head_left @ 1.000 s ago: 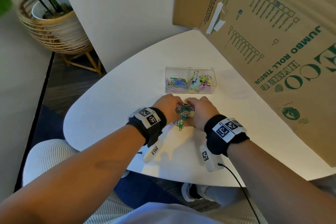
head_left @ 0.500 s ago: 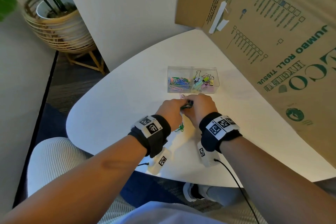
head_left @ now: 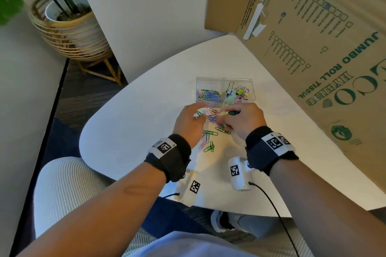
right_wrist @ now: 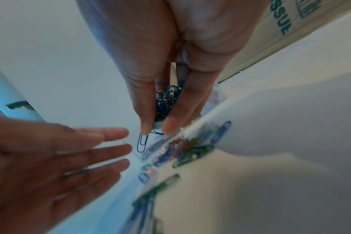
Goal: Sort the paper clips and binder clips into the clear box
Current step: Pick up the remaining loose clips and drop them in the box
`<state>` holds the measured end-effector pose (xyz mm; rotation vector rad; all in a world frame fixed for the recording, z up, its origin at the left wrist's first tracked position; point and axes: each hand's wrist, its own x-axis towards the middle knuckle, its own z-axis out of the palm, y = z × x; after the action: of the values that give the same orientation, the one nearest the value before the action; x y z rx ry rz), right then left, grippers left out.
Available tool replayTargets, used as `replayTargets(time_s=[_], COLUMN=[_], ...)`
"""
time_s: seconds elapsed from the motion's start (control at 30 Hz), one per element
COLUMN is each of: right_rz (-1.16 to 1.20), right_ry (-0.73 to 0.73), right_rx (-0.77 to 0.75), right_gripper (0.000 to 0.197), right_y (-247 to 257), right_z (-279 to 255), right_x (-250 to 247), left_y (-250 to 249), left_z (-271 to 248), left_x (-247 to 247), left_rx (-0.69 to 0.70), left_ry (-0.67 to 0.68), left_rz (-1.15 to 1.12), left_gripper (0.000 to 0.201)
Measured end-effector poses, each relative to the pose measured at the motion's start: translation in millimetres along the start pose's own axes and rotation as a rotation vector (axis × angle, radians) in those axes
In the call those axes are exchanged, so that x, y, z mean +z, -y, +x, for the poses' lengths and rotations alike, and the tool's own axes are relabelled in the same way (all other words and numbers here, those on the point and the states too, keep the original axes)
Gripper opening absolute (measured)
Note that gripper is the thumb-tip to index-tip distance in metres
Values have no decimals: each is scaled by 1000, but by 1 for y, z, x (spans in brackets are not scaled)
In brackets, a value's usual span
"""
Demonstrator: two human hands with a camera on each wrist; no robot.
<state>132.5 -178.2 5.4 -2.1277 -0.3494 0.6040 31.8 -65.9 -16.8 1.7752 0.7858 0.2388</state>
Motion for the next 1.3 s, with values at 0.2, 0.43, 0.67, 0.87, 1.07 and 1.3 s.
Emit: replayTargets(time_s=[0.2,0.43,0.67,0.87,1.07,1.3], right_rz=[-113,-614,-613,-246,-876,-869], right_ry=[134,289,304,37,330,310], right_rx=[-259,-520,-518,-435,27,-60], right_gripper=[20,38,68,31,112,120], right_y=[38,48,54,46,-8,-8], right_z=[-29,-39,-47,-28,-7,0], right_x=[-6,4,-3,-21,-18,23], left_y=[-15,-26,-25,-20,0,10], left_z=[-2,-7,-9,-1,2,-4], left_x=[2,6,0,-13,-34,-29], left_rx=[-530,-590,-580,-576,-584,-626], left_ry=[267,353,241,144,50,36], left_rz=[-1082,-1372,-1344,-1455,-1481,-1452], left_gripper=[53,48,34,38,37,37])
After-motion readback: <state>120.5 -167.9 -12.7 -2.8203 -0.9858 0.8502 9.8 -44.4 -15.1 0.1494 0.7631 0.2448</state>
